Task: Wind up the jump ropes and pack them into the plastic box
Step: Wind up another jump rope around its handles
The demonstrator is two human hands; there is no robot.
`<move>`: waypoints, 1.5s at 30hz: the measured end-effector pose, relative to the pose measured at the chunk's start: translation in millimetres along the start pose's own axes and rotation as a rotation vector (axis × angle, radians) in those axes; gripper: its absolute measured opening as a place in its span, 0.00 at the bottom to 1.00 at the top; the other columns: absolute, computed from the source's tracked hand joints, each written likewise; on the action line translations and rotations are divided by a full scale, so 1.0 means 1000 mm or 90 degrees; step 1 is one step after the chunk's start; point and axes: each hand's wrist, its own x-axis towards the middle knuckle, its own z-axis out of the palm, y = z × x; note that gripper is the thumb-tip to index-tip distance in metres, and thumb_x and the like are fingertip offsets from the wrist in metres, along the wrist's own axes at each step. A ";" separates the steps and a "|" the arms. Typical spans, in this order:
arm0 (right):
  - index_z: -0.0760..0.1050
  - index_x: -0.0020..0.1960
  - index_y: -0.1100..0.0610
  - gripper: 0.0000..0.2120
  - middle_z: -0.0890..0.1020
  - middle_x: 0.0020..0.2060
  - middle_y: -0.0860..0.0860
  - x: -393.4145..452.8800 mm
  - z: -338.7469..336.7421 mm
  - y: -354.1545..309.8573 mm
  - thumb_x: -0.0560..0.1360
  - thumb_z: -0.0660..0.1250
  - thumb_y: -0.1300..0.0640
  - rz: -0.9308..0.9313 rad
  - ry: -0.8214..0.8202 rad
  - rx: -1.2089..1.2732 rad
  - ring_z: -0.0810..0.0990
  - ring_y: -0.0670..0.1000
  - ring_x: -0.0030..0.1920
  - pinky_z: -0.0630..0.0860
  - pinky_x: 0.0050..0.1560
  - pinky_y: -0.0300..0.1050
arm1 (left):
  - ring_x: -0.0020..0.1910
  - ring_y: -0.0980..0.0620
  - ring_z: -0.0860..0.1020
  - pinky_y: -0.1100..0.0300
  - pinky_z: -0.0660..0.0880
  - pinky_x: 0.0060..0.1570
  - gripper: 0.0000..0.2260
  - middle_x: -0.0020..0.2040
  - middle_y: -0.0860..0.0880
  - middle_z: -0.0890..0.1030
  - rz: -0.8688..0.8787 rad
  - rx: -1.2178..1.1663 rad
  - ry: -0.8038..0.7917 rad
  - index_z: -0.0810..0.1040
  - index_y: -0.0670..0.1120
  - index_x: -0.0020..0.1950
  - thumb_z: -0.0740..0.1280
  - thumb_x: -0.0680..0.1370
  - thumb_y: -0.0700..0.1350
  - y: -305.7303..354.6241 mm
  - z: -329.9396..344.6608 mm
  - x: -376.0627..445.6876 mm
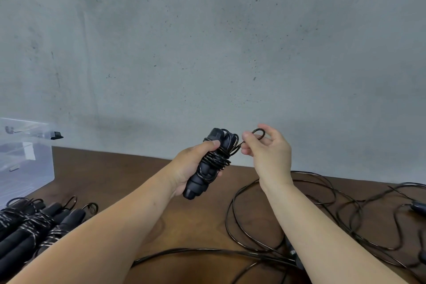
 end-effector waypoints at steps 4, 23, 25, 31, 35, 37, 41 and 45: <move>0.74 0.60 0.62 0.10 0.84 0.35 0.49 0.009 -0.001 0.007 0.79 0.65 0.61 0.018 0.033 0.014 0.80 0.45 0.31 0.81 0.48 0.48 | 0.28 0.49 0.79 0.63 0.73 0.28 0.14 0.35 0.41 0.81 0.008 -0.023 0.020 0.78 0.41 0.50 0.66 0.78 0.52 0.004 0.005 0.002; 0.75 0.44 0.61 0.11 0.80 0.30 0.48 0.014 -0.015 0.013 0.82 0.59 0.57 -0.108 -0.102 -0.438 0.75 0.42 0.24 0.73 0.34 0.40 | 0.30 0.48 0.80 0.62 0.74 0.27 0.14 0.36 0.41 0.82 0.002 -0.029 0.028 0.79 0.40 0.50 0.66 0.78 0.51 -0.002 0.009 0.003; 0.74 0.43 0.63 0.12 0.78 0.28 0.47 0.014 -0.018 0.017 0.82 0.60 0.58 -0.126 -0.139 -0.497 0.74 0.42 0.22 0.73 0.33 0.42 | 0.30 0.48 0.80 0.63 0.74 0.27 0.14 0.36 0.41 0.82 0.005 -0.020 0.021 0.78 0.40 0.50 0.66 0.78 0.51 -0.003 0.009 0.003; 0.74 0.44 0.58 0.09 0.80 0.35 0.59 0.017 -0.019 0.016 0.81 0.60 0.57 -0.152 -0.254 -0.647 0.79 0.60 0.36 0.76 0.39 0.51 | 0.31 0.48 0.80 0.63 0.73 0.28 0.13 0.36 0.42 0.82 0.022 0.017 -0.011 0.77 0.40 0.51 0.66 0.78 0.51 -0.004 0.012 0.008; 0.73 0.44 0.60 0.09 0.78 0.32 0.58 0.015 -0.020 0.014 0.81 0.60 0.58 -0.205 -0.251 -0.674 0.76 0.60 0.34 0.70 0.33 0.49 | 0.28 0.49 0.79 0.63 0.72 0.26 0.14 0.36 0.41 0.81 0.032 0.026 -0.020 0.77 0.39 0.52 0.65 0.79 0.50 -0.002 0.009 0.009; 0.72 0.42 0.60 0.10 0.77 0.31 0.58 0.013 -0.020 0.014 0.81 0.61 0.59 -0.237 -0.250 -0.647 0.76 0.60 0.34 0.70 0.33 0.51 | 0.30 0.48 0.79 0.62 0.73 0.28 0.15 0.37 0.41 0.81 0.038 0.044 -0.024 0.77 0.38 0.54 0.65 0.79 0.51 -0.002 0.006 0.010; 0.73 0.43 0.56 0.07 0.79 0.32 0.57 0.009 -0.020 0.013 0.80 0.62 0.58 -0.246 -0.251 -0.587 0.77 0.59 0.34 0.74 0.36 0.52 | 0.35 0.46 0.79 0.60 0.74 0.31 0.15 0.40 0.39 0.82 0.046 0.055 -0.032 0.76 0.39 0.54 0.67 0.78 0.51 -0.002 0.003 0.014; 0.63 0.73 0.56 0.22 0.80 0.37 0.52 0.006 -0.016 0.011 0.81 0.62 0.58 -0.260 -0.243 -0.618 0.78 0.55 0.40 0.76 0.43 0.53 | 0.39 0.44 0.80 0.57 0.76 0.36 0.14 0.44 0.38 0.83 0.060 0.108 -0.041 0.78 0.41 0.55 0.68 0.78 0.51 0.000 0.001 0.017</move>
